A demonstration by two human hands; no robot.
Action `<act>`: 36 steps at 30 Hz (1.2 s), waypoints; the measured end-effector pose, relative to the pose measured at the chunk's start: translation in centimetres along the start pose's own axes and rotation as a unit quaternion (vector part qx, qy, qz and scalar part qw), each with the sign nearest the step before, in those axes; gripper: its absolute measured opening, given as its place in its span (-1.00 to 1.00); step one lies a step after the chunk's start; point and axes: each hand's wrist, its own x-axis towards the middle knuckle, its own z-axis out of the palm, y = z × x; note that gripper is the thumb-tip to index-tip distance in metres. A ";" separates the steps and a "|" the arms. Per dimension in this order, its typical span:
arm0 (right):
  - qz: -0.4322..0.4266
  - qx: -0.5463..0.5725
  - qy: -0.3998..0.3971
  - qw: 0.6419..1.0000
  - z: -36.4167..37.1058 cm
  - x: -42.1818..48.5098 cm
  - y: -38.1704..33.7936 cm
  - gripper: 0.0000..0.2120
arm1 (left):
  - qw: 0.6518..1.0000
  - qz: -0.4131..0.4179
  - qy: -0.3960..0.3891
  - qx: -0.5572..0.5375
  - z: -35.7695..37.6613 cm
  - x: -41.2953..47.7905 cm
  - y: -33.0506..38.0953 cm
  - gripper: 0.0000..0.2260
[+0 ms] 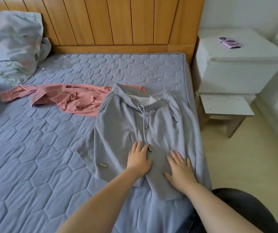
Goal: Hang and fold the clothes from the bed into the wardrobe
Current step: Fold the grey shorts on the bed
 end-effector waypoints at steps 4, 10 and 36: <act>0.141 -0.018 0.095 0.985 -1.9 0.4 1.9 -0.46 | 0.999 0.001 0.032 -0.023 0.8 -0.3 0.9 -0.37; 0.238 0.238 0.128 0.933 -4.0 0.4 5.5 -0.71 | 0.997 -0.024 0.028 -0.074 0.0 0.5 1.4 -0.45; 0.156 0.183 -0.024 0.970 -4.7 -3.8 6.3 -0.31 | 0.967 -0.004 0.008 -0.254 -1.3 -2.1 8.6 -0.74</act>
